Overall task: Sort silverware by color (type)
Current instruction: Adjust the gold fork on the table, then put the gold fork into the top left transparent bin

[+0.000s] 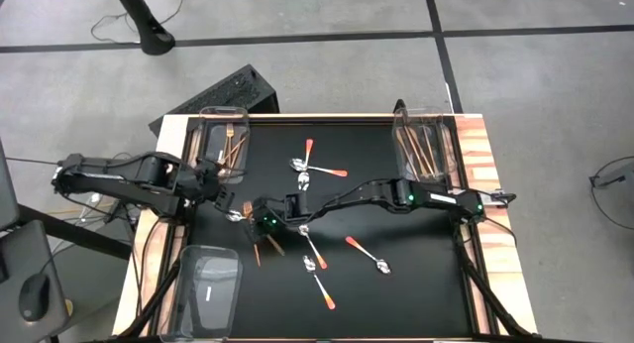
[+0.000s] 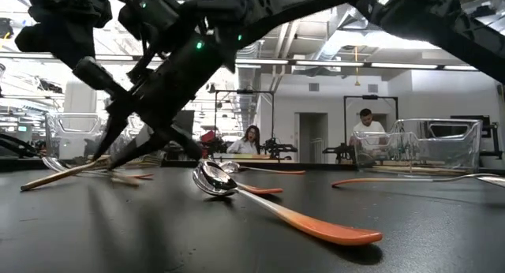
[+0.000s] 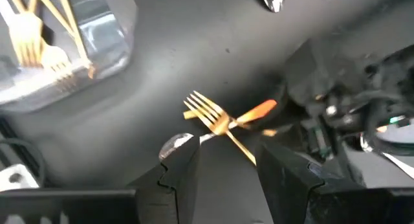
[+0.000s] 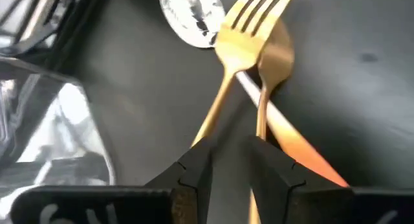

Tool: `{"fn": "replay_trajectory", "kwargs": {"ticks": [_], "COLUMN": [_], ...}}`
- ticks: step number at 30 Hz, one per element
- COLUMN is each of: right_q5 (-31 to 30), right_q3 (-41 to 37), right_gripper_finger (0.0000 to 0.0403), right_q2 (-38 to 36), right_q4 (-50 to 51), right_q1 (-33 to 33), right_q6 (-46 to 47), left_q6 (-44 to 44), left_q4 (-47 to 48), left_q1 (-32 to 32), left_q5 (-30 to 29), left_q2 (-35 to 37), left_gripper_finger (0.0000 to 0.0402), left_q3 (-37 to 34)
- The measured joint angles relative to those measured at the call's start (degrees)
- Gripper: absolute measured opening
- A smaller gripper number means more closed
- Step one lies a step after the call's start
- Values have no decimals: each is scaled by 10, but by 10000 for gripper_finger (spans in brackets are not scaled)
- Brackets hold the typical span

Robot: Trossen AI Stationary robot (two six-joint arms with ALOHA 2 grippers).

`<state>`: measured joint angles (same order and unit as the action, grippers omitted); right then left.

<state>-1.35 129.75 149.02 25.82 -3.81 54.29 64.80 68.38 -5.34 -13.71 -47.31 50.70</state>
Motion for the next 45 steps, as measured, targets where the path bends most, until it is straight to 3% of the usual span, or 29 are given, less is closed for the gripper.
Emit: {"fn": "replay_trajectory", "kwargs": {"ticks": [10,16,22,33,45], "right_q5": [-133,-188,-183,-181,-118], "right_q3": [1,0,0,0,0], "right_gripper_finger": [119,118,118,118,118], "right_q2": [-165,-262,-328,-429,-449], "right_q4": [253,383,433,488,515], "right_q1": [3,23,67,130,172], "right_q6": [-92,-138,-232,-356,-448], "left_q6": [116,216,310,383,371], "left_q4": [-48,-70,-116,-161,-215], "left_q1": [-131,-165,-168,-144,-103], "left_q5": [-51,-76,-69,-16,27], "left_q2": [-75,-147,-239,-397,-474], "left_gripper_finger": [135,135,149,200,148], "left_q3": [0,0,0,0,0]}}
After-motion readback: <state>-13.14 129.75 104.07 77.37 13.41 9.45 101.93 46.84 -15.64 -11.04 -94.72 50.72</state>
